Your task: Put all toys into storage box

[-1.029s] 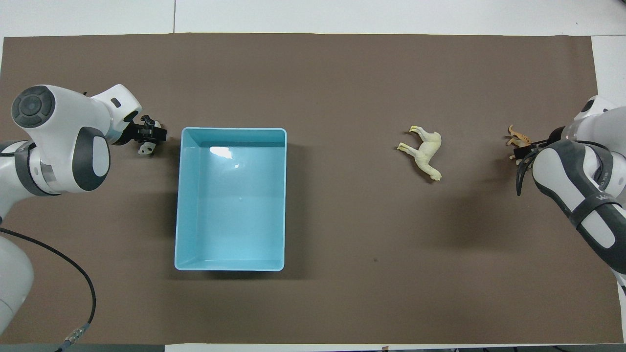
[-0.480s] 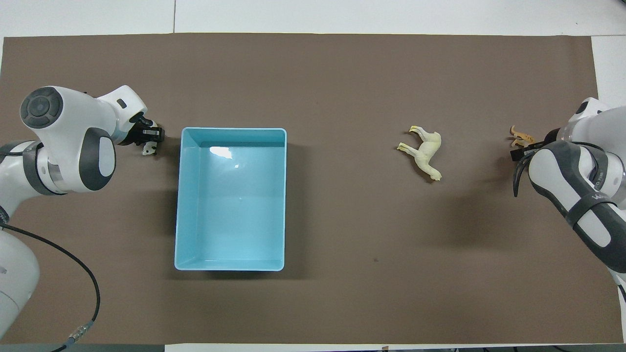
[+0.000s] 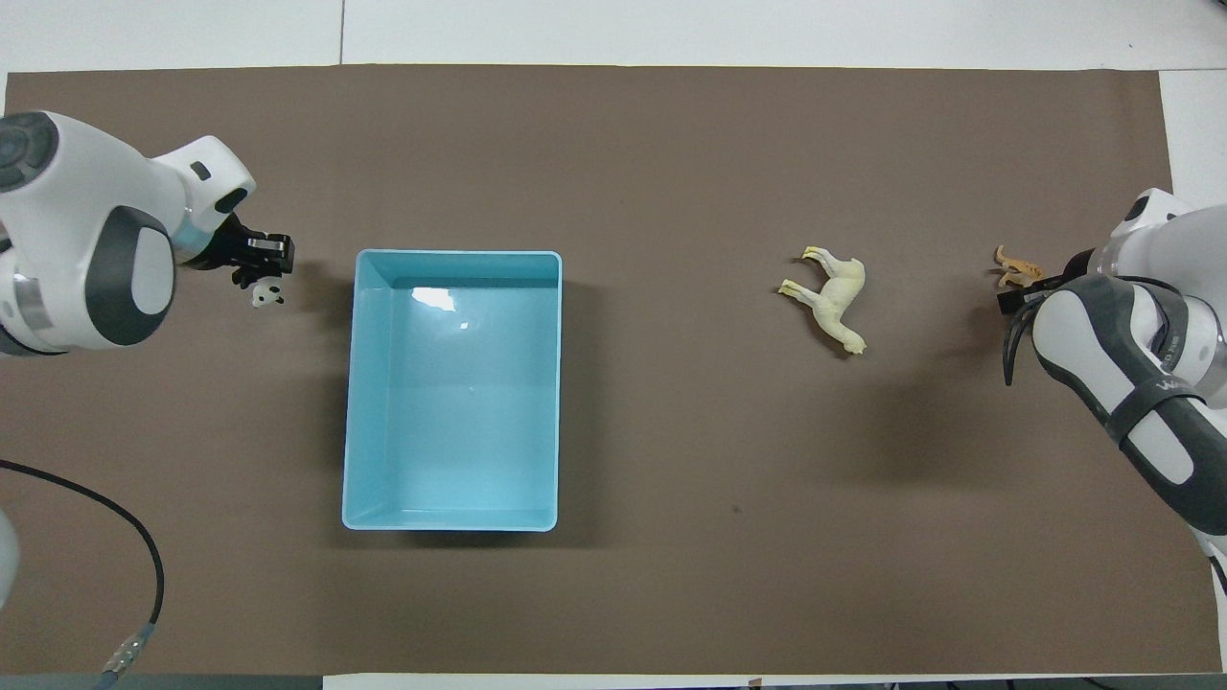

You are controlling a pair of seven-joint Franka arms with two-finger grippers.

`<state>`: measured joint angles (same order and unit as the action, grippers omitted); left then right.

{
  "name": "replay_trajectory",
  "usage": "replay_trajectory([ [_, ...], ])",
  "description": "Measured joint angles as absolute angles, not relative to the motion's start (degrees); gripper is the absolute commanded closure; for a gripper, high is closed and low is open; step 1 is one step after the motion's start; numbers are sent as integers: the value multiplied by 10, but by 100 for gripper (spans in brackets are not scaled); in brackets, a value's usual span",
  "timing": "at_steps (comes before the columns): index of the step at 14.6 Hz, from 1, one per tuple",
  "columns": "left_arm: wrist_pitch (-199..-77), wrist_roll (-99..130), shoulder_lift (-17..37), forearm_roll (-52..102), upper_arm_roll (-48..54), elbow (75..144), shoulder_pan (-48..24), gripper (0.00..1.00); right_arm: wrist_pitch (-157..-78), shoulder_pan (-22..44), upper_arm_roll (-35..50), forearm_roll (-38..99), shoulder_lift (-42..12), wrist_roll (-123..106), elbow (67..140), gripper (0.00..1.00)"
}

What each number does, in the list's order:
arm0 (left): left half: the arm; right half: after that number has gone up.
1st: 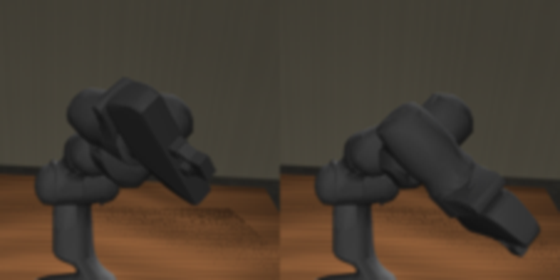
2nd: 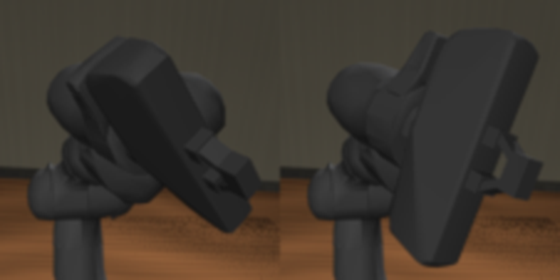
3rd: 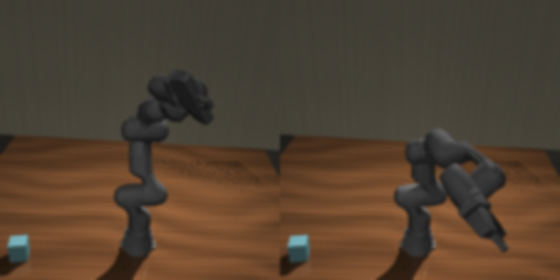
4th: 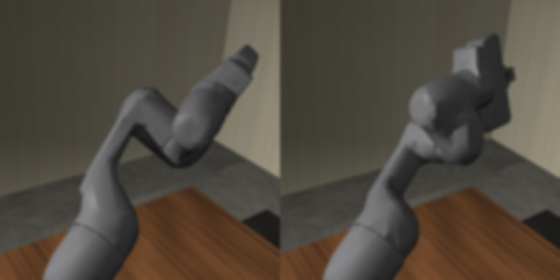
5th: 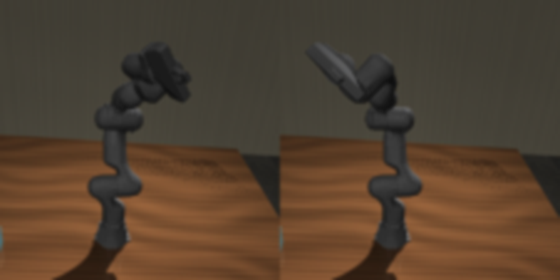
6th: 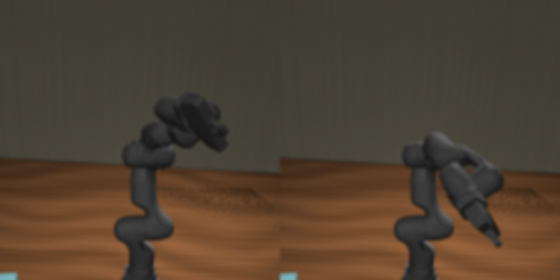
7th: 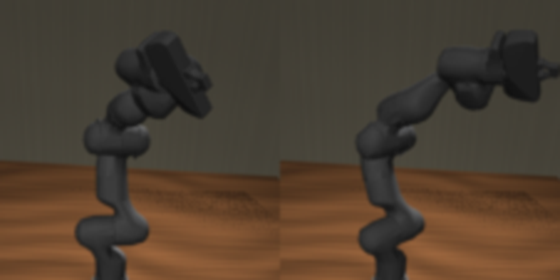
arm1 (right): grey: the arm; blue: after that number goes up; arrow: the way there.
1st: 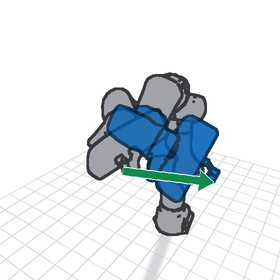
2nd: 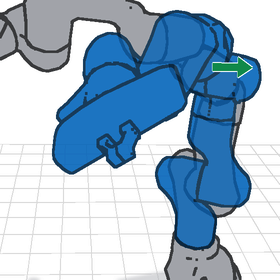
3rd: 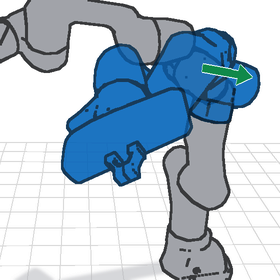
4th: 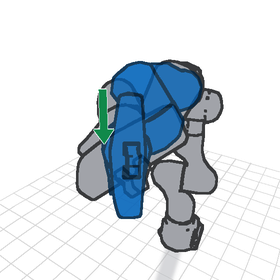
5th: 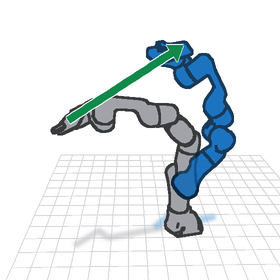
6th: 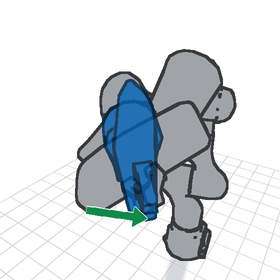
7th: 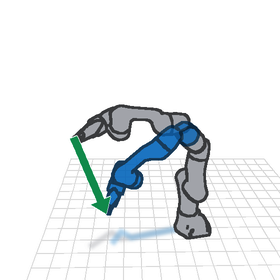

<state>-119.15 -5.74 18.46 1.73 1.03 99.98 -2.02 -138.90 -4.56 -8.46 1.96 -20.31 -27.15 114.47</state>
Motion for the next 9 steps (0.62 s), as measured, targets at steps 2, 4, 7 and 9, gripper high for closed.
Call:
replay_trajectory([
  [2, -1094, -22, 133, 17, 18, 960, -23, 100, -1352, -35, -85, 19, -200, -263, 1120, 100],
  [4, -1031, 38, 76, 18, 31, 952, -44, 100, -1292, -32, -85, 17, -186, -252, 1085, 100],
  [7, -988, 164, 25, 17, 39, 963, -132, 97, -1195, -32, -86, 10, -137, -249, 1051, 100],
  [9, -998, 226, 15, 17, 42, 993, -187, 37, -1127, -32, -87, 8, -103, -249, 1029, 100],
])
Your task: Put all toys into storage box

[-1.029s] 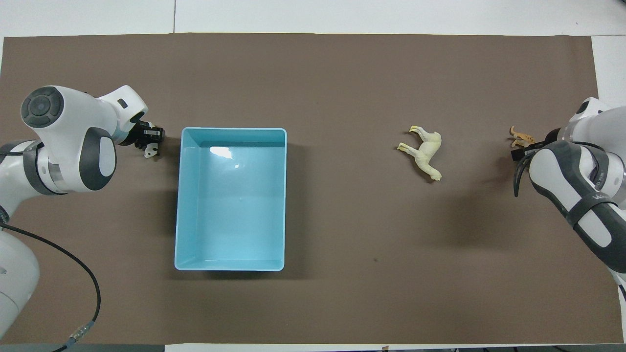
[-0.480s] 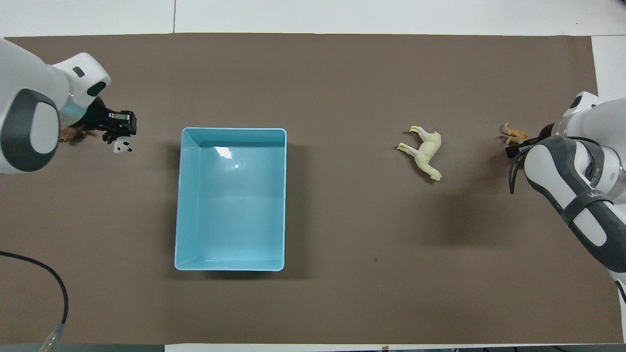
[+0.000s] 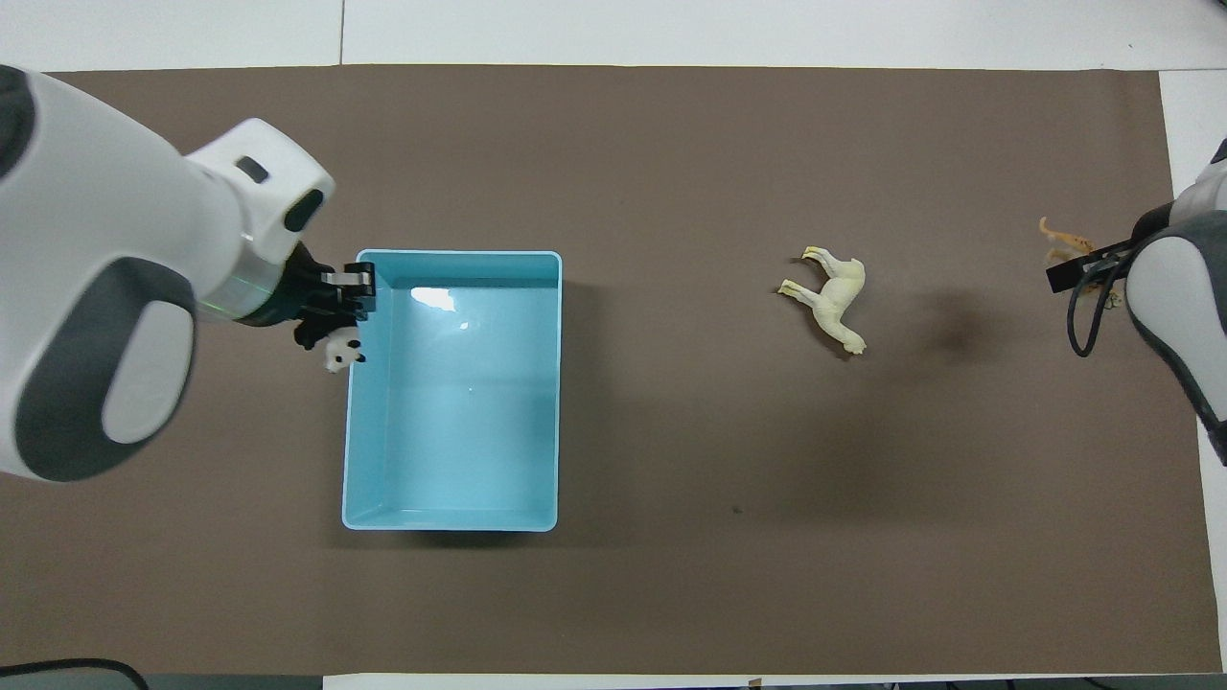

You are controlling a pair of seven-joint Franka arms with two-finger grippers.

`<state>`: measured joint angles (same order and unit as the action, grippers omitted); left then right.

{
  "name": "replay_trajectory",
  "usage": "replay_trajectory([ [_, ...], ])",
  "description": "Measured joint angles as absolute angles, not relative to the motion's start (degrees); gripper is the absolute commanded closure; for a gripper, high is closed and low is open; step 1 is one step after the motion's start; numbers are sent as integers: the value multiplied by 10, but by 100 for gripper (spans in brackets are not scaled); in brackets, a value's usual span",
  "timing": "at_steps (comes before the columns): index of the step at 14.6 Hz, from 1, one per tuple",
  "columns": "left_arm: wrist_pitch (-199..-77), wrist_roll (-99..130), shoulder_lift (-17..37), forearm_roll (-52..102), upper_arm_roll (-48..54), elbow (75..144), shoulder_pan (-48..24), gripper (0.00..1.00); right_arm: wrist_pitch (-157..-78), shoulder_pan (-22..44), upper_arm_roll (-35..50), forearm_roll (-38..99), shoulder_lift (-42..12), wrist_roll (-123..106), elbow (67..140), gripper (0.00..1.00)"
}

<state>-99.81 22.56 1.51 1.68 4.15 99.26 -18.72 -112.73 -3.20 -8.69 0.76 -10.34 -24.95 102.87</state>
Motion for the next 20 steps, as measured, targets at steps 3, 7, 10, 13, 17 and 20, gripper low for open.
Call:
replay_trajectory([
  [3, -1046, 237, 9, 17, 42, 1045, -210, 0, -1061, -32, -87, -2, -71, -249, 998, 100],
  [7, -1050, 236, 0, 17, 35, 1056, -209, 0, -1055, -31, -85, -4, -66, -241, 996, 100],
  [10, -1055, 196, -5, 14, 28, 1052, -192, 0, -1055, -6, -77, -3, -66, -140, 995, 100],
  [13, -1066, 64, -1, 13, 24, 1033, -107, 0, -1056, 97, -69, -3, -66, 77, 989, 100],
  [17, -1092, -155, 50, 13, 19, 995, 16, 0, -1053, 247, -62, -3, -70, 312, 951, 100],
  [20, -1158, -274, 119, 0, 19, 980, 71, 0, -1048, 366, -62, -3, -110, 480, 887, 100],
])
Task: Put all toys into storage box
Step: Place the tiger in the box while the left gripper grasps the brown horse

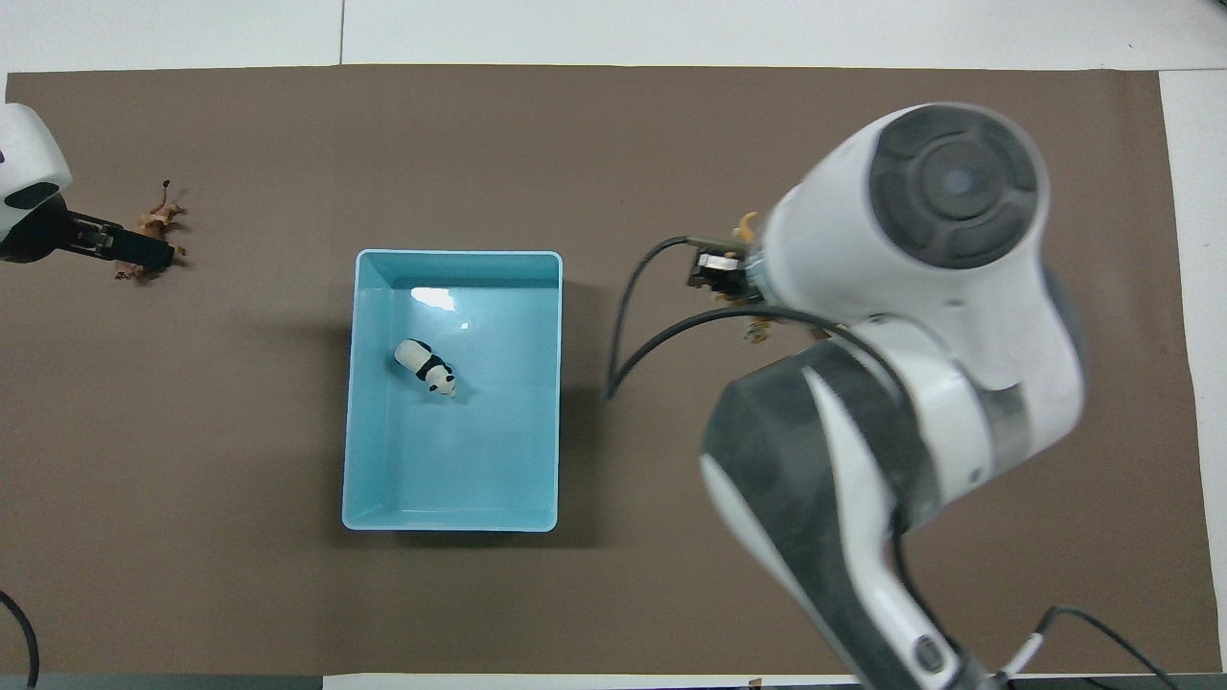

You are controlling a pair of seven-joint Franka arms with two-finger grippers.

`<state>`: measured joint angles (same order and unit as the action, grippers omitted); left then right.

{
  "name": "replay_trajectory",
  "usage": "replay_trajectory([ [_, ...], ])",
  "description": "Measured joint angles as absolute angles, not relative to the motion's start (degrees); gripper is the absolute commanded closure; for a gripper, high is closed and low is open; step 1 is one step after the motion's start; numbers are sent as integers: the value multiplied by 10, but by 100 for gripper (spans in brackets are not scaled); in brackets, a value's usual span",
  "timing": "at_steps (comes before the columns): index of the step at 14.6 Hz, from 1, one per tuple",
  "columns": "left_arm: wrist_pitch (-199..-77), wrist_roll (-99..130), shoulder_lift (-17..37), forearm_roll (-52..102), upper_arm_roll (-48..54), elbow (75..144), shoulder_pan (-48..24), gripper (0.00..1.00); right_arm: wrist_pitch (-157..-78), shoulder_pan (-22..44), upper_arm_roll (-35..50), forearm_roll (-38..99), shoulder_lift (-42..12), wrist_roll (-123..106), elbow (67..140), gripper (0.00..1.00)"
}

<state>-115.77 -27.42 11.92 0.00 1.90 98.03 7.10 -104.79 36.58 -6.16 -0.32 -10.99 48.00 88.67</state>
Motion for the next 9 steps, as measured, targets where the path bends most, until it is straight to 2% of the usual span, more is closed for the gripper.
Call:
replay_trajectory([
  [2, -1201, -328, 166, -8, 20, 971, 99, 0, -1048, 438, -61, -4, -161, 551, 837, 100],
  [5, -1227, -374, 231, -8, 20, 944, 126, 0, -1040, 504, -63, -4, -242, 637, 767, 100],
  [8, -1230, -375, 259, -8, 24, 939, 128, 0, -1035, 547, -65, -9, -319, 696, 705, 100],
  [9, -1232, -375, 262, -8, 24, 941, 128, 0, -1036, 552, -65, -9, -332, 723, 695, 1],
])
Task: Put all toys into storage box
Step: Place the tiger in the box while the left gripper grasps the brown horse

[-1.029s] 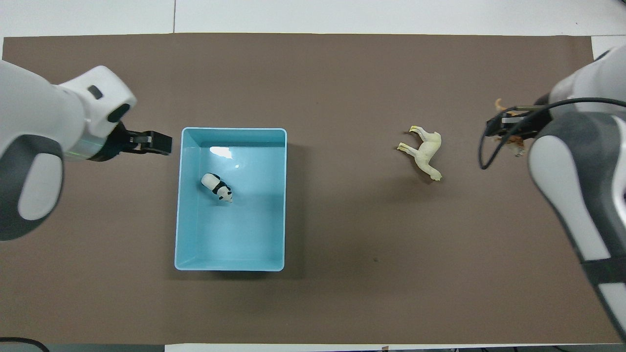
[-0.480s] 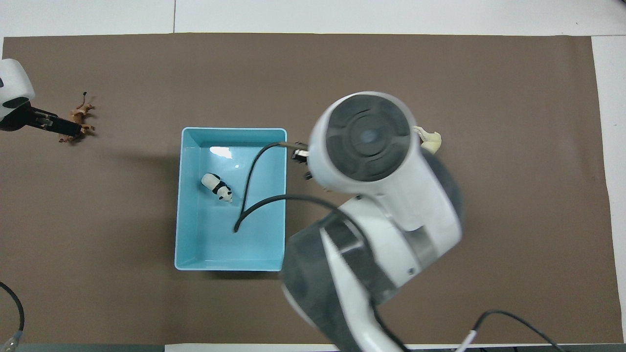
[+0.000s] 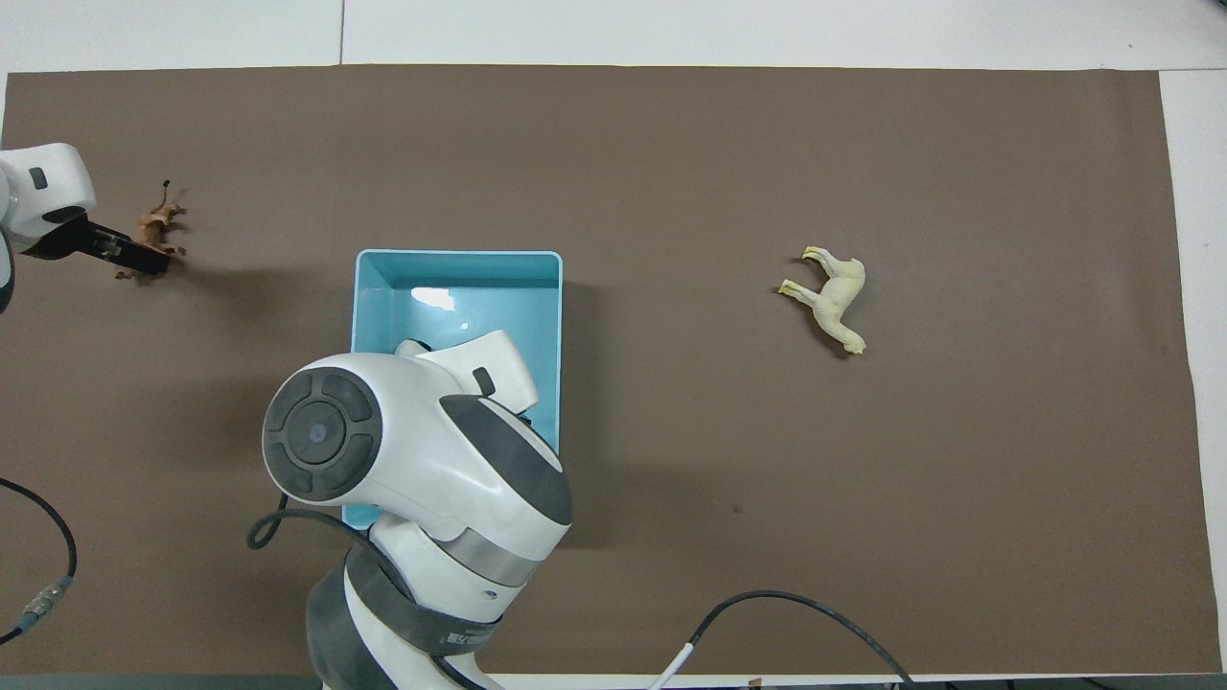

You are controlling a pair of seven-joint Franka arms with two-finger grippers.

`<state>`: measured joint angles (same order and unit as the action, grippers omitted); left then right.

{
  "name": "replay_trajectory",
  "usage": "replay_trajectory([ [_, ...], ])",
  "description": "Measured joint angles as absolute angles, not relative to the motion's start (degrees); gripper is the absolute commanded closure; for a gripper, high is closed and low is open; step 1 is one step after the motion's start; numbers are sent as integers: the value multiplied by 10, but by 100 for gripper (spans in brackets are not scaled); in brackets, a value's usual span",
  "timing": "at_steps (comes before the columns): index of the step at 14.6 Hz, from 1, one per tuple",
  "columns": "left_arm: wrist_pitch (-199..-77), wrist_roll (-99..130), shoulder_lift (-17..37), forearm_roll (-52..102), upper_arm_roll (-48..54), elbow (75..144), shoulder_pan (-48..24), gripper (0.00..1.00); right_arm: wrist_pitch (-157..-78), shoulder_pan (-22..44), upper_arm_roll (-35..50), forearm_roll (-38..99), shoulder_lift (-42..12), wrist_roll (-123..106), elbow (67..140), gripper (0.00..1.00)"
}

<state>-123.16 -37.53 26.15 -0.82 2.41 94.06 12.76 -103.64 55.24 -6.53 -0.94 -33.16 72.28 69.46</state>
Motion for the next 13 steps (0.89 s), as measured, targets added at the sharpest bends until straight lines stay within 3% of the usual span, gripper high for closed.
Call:
replay_trajectory([
  [7, -1308, -375, 283, -8, 22, 967, 133, 0, -992, 552, -78, -9, -336, 795, 671, 0],
  [10, -1334, -375, 294, -8, 22, 969, 138, 0, -955, 489, -92, -11, -315, 758, 665, 0],
  [13, -1353, -375, 297, -8, 23, 978, 138, 28, -942, 385, -96, -11, -306, 679, 671, 0],
])
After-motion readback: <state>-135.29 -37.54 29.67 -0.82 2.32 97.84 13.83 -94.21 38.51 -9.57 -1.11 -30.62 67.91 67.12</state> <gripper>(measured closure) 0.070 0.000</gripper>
